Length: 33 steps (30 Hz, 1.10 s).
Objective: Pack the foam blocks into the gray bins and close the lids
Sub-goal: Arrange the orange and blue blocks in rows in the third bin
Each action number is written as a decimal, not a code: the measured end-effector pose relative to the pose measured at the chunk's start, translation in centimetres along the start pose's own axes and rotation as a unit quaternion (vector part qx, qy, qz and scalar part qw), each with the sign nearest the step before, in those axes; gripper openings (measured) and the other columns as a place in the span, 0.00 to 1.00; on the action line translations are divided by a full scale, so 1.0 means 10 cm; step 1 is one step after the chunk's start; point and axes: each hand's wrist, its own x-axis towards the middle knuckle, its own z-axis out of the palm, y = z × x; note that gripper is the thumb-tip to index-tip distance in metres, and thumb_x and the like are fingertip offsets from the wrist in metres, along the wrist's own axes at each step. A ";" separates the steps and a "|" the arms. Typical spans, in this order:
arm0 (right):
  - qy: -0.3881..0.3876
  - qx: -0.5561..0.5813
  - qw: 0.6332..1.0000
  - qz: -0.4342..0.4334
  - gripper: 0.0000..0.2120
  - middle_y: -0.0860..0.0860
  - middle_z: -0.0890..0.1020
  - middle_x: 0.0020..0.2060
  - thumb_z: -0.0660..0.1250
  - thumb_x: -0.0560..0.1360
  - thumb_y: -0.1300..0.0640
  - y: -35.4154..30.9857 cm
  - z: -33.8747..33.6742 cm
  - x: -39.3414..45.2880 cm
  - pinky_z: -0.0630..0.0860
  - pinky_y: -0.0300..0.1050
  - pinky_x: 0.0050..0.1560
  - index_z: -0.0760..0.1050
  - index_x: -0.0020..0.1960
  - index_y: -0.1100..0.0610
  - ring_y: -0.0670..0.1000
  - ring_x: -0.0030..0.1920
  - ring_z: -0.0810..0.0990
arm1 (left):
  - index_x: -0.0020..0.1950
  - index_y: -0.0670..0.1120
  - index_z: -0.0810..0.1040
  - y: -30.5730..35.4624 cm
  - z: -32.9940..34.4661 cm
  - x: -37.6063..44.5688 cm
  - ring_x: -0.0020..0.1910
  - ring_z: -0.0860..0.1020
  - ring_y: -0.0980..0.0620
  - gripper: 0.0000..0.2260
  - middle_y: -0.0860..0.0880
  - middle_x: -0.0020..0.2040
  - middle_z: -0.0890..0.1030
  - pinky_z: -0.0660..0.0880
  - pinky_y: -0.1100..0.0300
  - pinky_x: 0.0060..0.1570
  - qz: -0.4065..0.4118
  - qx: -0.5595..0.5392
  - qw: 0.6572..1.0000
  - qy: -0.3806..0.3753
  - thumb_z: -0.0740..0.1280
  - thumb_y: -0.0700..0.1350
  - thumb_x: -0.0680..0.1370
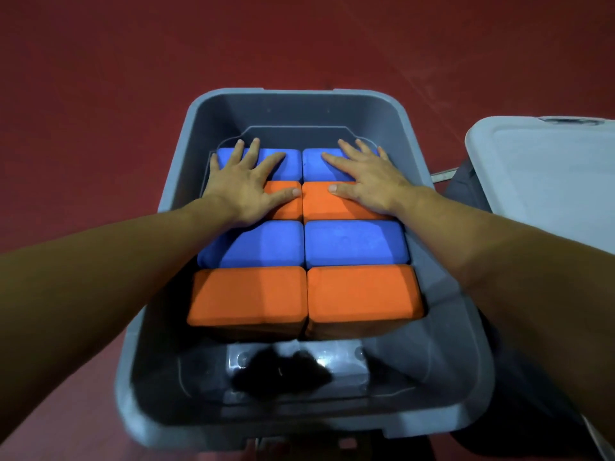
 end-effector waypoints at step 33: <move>0.026 -0.036 0.998 0.042 0.28 0.53 0.53 0.79 0.56 0.81 0.44 -0.22 0.05 -0.07 0.48 0.59 0.77 0.54 0.79 0.46 0.57 0.78 0.49 | 0.79 0.60 0.52 0.09 -0.12 -0.03 0.79 0.48 0.43 0.38 0.49 0.81 0.50 0.48 0.40 0.75 -0.008 0.016 0.999 -0.029 0.47 0.76 0.73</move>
